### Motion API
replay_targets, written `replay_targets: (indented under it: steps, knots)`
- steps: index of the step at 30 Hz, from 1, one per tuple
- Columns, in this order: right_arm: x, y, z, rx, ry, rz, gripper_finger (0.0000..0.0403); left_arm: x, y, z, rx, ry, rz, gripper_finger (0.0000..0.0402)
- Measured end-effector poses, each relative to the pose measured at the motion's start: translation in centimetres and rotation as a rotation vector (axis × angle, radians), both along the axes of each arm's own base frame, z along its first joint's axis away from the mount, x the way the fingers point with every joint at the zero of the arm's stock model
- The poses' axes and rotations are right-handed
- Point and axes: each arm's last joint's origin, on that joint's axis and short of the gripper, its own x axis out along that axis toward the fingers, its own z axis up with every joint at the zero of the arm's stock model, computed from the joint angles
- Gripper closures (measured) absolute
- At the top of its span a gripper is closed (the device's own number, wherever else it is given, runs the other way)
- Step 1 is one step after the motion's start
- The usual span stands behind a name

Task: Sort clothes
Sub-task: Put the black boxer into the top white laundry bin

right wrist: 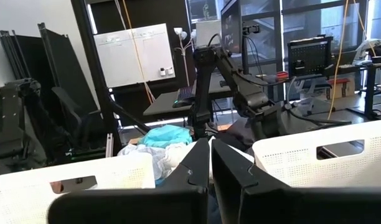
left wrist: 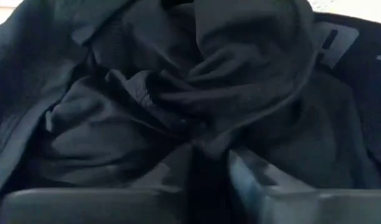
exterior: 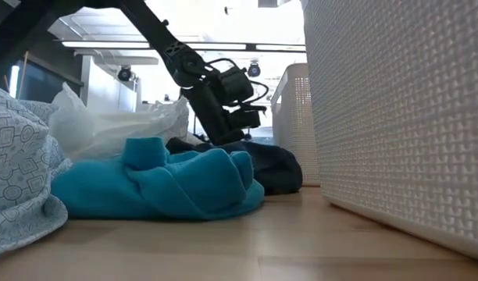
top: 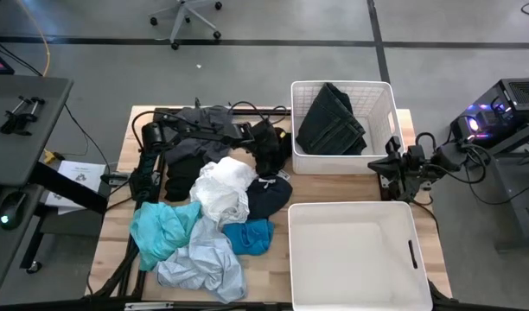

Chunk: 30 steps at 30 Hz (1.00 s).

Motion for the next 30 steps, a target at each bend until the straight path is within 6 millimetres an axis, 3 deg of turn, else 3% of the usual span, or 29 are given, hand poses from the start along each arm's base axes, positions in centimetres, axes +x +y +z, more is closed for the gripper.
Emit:
replay_targets:
  steps: [2,6,9,14,19,25,30]
  knots:
    - [0.0,0.0,0.0,0.000,0.000,0.001,0.0398,0.0,0.0,0.0,-0.005,0.002,0.006,0.0388]
    - [0.0,0.0,0.0,0.000,0.000,0.001,0.0398,-0.1,0.0,0.5,-0.017,0.010,0.022,0.0393]
    - [0.0,0.0,0.0,0.000,0.000,0.001,0.0398,-0.3,-0.1,2.1,-0.023,0.028,0.012,0.0398]
    - [0.0,0.0,0.0,-0.002,0.002,0.002,0.0398,-0.7,-0.4,7.7,0.029,-0.052,-0.025,0.0400]
    - [0.0,0.0,-0.1,-0.004,0.006,0.002,0.0398,-2.6,-0.5,13.6,0.114,-0.187,-0.017,0.0401]
    - [0.0,0.0,-0.1,-0.006,0.009,0.002,0.0398,-4.9,-0.6,20.5,0.178,-0.477,0.059,0.0401]
    - [0.0,0.0,-0.1,-0.008,0.011,0.002,0.0398,-5.1,-1.3,24.9,0.078,-0.840,0.050,0.0401]
